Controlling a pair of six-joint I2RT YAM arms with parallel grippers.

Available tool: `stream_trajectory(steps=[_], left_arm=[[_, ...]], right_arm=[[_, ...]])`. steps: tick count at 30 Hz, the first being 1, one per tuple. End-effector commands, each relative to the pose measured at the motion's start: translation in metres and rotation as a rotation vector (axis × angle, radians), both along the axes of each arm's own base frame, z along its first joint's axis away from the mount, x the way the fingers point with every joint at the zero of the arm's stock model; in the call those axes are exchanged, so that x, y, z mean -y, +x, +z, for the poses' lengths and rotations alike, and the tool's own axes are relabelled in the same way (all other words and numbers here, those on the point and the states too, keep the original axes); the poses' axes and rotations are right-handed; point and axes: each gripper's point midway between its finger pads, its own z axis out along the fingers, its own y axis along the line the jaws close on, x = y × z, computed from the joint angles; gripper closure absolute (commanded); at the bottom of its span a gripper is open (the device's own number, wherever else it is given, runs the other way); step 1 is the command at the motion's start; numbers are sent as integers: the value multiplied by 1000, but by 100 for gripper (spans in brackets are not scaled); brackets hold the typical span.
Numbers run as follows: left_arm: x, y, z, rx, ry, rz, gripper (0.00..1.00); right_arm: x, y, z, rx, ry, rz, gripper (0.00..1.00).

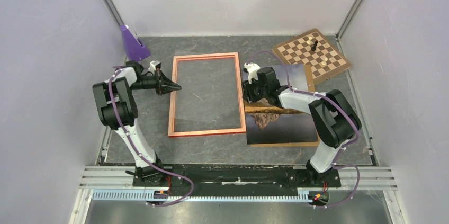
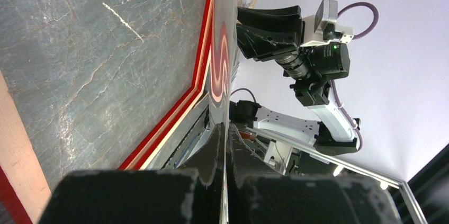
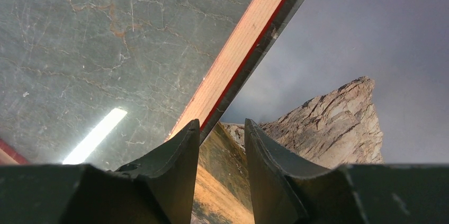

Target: Put the photo into the frame

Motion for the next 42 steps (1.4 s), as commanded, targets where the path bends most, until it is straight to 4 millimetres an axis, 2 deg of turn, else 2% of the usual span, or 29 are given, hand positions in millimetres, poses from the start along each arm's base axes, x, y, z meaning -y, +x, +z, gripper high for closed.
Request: stream_trajectory(steps=[1,13,22,31,42], left_arm=[[5,-3,18,24,-28,0,98],[4,-2,14,37,-39,-10,98],[4,-6,15,160,-4,-54,98],[6,-2,37,299,-35,-78,98],[8,-2,51,333,-121,-100,98]], right_arm=[[0,8,18,70,16,-5,60],[0,8,18,71,14,-5,61],[0,8,15,68,13,-2,61],[1,8,16,75,9,-2,61],[1,7,15,74,7,-2,61]])
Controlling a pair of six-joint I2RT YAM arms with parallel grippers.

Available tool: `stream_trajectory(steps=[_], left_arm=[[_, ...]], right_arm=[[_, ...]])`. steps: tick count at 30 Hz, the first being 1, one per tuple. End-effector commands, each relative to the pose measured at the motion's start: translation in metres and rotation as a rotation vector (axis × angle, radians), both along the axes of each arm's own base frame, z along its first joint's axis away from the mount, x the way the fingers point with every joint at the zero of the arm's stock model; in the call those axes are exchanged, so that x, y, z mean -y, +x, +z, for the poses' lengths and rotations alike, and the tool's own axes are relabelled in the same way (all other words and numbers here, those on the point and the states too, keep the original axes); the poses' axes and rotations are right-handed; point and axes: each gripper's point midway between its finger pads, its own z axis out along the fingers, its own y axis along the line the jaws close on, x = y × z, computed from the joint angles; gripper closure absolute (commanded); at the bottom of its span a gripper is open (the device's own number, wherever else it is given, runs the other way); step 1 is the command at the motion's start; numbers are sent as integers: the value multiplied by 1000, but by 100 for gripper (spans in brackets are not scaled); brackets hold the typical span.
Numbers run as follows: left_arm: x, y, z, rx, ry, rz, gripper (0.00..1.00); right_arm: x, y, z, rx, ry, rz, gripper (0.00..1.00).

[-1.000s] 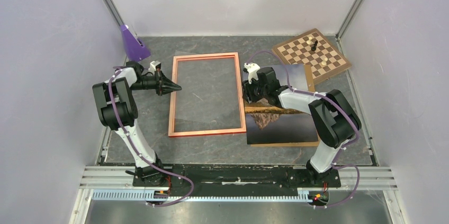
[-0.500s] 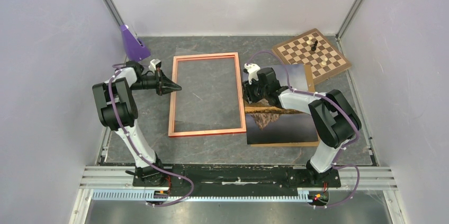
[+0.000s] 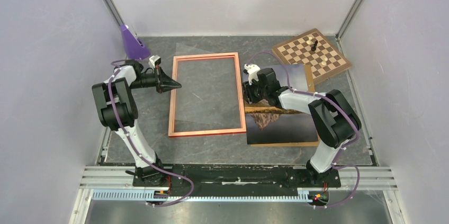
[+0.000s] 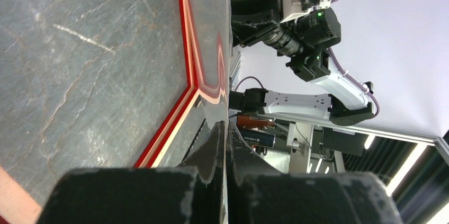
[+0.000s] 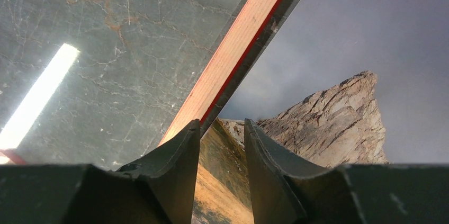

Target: Put the photo into the frame

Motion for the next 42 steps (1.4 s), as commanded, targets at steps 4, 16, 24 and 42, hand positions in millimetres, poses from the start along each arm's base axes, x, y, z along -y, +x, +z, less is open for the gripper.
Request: stream_trajectory(steps=[4,16,24,42], left_arm=[[5,-4,54,142,-157,-68,98],[3,-1,38,96,-178,-56,98],[2,3,36,111,-170,-63,98],[3,19,26,102,-178,-73,98]], right_arm=[[-1,10,18,74,14,-6,61],[-1,10,14,66,9,-7,61],[0,10,14,67,8,-8,61],[1,10,15,70,8,-11,62]])
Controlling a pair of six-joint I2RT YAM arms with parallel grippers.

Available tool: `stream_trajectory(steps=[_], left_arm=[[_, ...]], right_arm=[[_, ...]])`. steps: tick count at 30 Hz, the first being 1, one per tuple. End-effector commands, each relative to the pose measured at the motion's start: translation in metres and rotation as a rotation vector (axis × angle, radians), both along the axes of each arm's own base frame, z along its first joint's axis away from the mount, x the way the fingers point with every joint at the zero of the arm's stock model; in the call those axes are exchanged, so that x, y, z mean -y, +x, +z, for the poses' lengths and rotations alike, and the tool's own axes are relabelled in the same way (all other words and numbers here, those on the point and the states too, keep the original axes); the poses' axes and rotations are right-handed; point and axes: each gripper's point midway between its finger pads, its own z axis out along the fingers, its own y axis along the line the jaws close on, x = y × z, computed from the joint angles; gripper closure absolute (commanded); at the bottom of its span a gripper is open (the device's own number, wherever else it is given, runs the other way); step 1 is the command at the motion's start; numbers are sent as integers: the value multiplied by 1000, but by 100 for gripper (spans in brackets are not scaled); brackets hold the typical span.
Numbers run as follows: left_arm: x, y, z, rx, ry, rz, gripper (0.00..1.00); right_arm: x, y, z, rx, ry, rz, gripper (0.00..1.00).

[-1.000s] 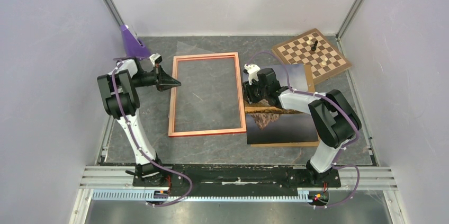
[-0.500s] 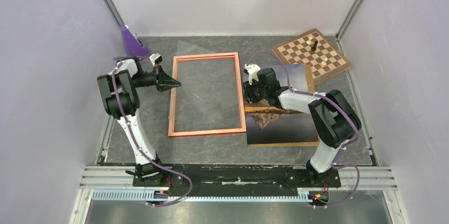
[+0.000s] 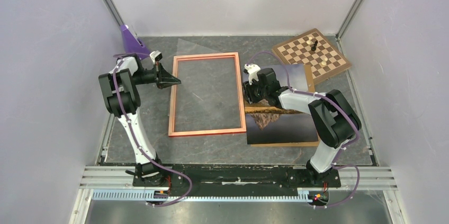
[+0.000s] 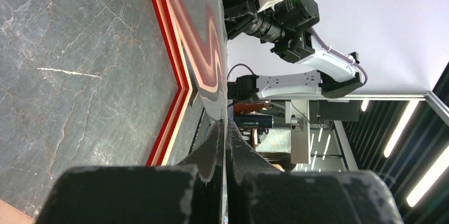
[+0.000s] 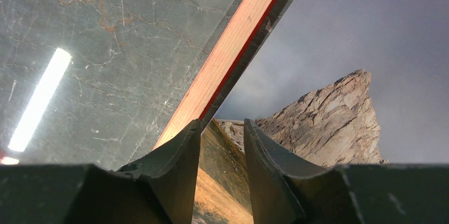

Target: Put the photo into the frame

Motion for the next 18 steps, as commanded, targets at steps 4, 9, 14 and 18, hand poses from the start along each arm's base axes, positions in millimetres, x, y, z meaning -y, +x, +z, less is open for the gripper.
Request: stream_trajectory(steps=[4,9,14,18], left_arm=[[5,5,10,-17,-54,15,98],[6,6,6,-8,-53,12,98],[6,5,1,-11,-48,3,98],[7,5,-4,-17,-46,-1,98]], right_arm=[[-1,8,16,66,17,2,62],[-1,8,15,65,17,2,61],[-2,8,15,65,16,3,61],[-1,8,14,63,16,2,61]])
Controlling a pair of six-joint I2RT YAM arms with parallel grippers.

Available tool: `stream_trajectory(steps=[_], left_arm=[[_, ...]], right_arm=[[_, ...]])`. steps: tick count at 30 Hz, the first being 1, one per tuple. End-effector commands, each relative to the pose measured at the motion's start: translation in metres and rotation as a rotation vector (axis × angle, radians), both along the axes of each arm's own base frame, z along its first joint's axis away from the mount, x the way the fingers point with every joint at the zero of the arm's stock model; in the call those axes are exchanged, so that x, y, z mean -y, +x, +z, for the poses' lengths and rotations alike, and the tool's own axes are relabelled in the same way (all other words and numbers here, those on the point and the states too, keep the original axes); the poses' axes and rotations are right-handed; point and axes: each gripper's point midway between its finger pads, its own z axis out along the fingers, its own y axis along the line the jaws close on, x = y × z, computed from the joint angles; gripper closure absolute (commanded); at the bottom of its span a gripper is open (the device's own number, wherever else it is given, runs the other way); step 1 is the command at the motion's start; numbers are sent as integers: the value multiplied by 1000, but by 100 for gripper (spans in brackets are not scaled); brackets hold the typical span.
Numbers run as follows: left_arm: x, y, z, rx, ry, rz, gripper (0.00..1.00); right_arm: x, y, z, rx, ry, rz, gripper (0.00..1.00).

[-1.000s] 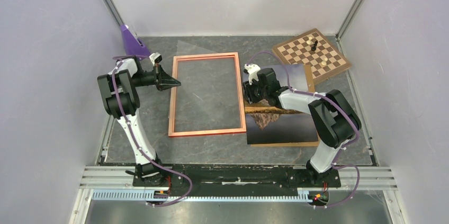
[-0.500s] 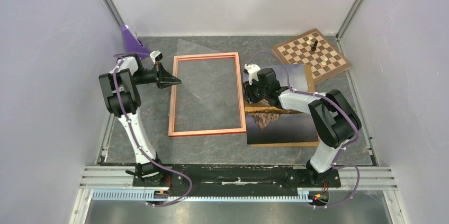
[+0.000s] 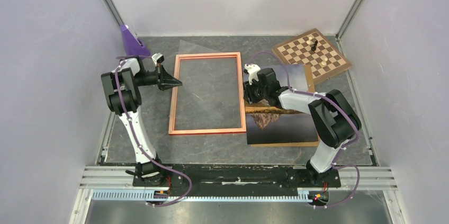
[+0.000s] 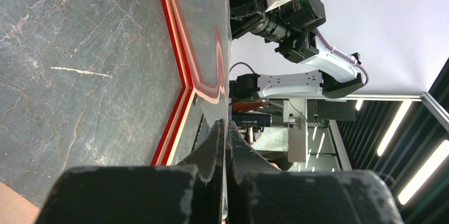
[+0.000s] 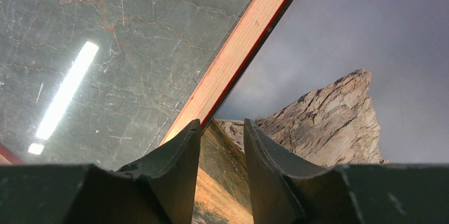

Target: Put the photo into the frame

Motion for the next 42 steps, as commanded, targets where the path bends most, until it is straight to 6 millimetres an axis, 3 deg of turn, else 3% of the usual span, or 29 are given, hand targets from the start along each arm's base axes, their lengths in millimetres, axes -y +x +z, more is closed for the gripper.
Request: stream_trajectory(steps=[1,10,21,34,42], left_arm=[[4,3,8,-2,-41,11,98],[7,2,-4,-18,-51,8,98],[10,-2,-10,-15,-42,-10,98],[11,-7,-21,-18,-35,-23,97],[11,-8,-22,-17,-28,-31,79]], right_arm=[[-2,8,14,62,16,3,62],[-2,5,8,51,5,3,61],[-16,-5,-4,27,-8,44,62],[-17,-6,-4,30,-14,43,62],[-16,-5,-2,35,-12,40,62]])
